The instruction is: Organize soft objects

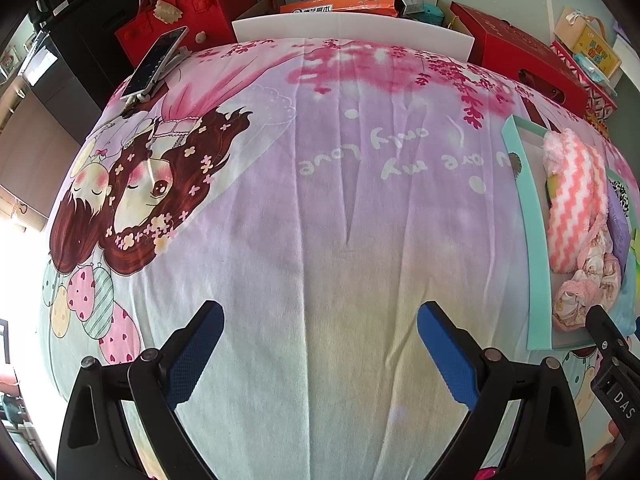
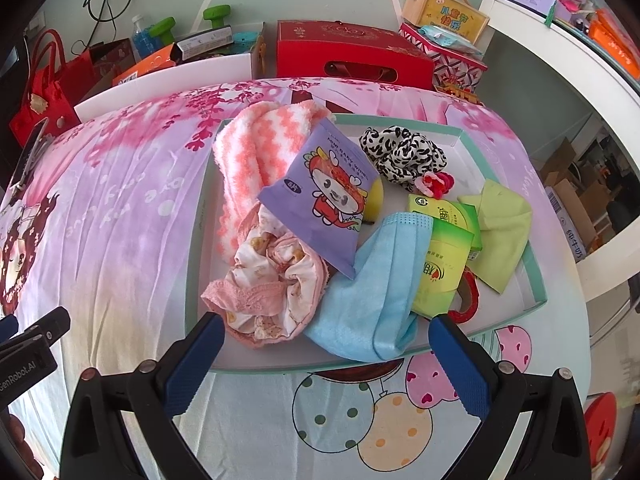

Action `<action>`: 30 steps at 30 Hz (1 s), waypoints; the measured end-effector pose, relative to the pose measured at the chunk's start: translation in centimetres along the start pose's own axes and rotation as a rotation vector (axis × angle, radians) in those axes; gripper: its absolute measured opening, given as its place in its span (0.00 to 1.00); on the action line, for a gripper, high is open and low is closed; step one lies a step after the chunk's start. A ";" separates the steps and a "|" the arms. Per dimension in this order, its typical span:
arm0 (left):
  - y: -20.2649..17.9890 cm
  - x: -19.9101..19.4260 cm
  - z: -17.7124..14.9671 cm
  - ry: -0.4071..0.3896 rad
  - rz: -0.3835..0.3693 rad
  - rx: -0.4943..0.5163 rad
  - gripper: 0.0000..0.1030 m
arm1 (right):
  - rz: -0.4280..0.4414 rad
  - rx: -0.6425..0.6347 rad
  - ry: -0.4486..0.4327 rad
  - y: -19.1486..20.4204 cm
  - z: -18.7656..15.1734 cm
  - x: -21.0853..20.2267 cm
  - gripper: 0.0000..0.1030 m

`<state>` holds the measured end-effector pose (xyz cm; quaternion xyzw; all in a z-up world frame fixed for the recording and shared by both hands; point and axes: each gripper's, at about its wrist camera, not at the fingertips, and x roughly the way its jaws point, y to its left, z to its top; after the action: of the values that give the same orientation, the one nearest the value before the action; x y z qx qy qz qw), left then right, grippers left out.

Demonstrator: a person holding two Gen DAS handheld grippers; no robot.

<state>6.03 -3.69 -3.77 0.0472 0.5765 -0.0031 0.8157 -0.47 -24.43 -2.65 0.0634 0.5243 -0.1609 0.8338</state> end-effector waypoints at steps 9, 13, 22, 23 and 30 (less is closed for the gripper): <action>0.0 0.0 0.0 0.001 0.000 -0.001 0.95 | -0.001 -0.007 0.004 0.1 -0.1 0.2 1.00; 0.0 0.0 0.0 0.002 -0.002 0.000 0.95 | -0.002 -0.010 0.004 0.2 -0.1 0.2 1.00; -0.1 0.0 -0.1 0.005 0.002 0.000 0.95 | -0.004 -0.011 0.008 0.3 -0.1 0.3 1.00; -0.2 0.1 -0.1 0.008 -0.001 0.001 0.95 | -0.004 -0.011 0.009 0.3 -0.1 0.3 1.00; -0.3 0.1 0.0 0.014 -0.013 0.013 0.95 | -0.007 -0.012 0.009 0.3 -0.1 0.3 1.00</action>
<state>6.02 -4.01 -3.89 0.0486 0.5825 -0.0117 0.8113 -0.33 -24.16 -2.96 0.0574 0.5294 -0.1603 0.8311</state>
